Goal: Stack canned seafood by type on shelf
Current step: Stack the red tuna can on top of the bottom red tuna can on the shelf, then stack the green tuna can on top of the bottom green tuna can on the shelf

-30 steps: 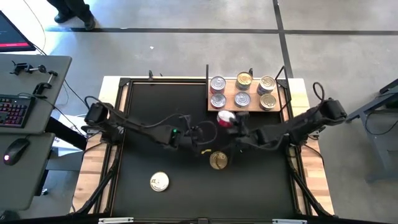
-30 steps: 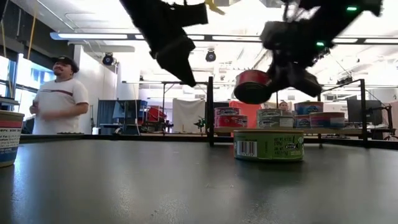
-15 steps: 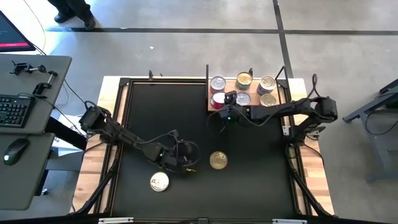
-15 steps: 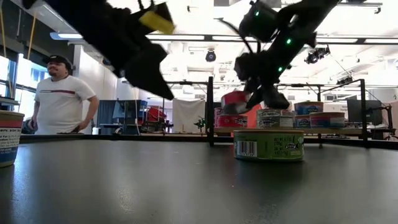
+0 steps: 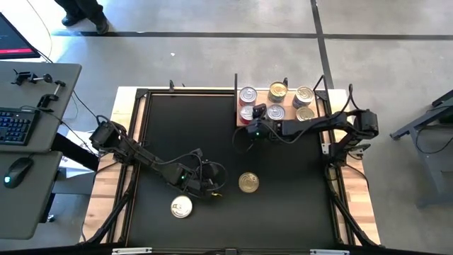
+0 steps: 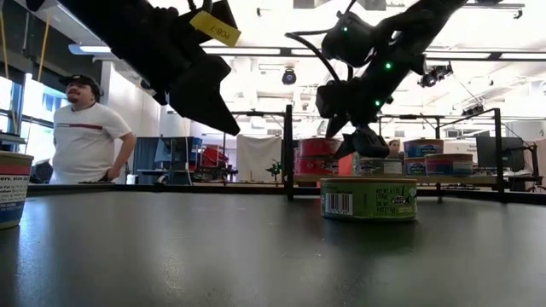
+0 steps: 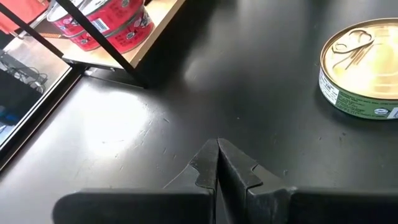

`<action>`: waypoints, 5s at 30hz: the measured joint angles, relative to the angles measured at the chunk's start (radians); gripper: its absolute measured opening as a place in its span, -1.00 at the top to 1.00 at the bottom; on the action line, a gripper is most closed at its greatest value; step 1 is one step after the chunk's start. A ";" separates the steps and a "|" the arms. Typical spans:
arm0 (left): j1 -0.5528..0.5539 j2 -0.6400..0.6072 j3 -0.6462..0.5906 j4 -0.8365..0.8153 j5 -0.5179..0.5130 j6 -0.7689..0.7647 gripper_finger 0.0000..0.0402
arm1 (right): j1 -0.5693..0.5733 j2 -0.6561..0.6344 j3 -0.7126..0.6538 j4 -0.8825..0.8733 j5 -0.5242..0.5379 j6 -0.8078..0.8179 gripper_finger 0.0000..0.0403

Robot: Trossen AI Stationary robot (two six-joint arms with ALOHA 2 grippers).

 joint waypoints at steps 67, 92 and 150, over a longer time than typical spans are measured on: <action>0.128 0.308 0.194 0.459 0.721 0.799 0.42 | 0.921 -0.392 -0.435 0.172 -0.128 1.255 -0.11; 0.206 0.320 0.196 0.543 0.794 0.686 1.00 | 0.758 -0.053 -0.351 0.463 -0.249 0.646 -0.33; 0.111 0.142 0.024 0.554 0.509 0.384 0.88 | -0.018 -0.426 -0.260 -0.182 0.037 0.250 0.43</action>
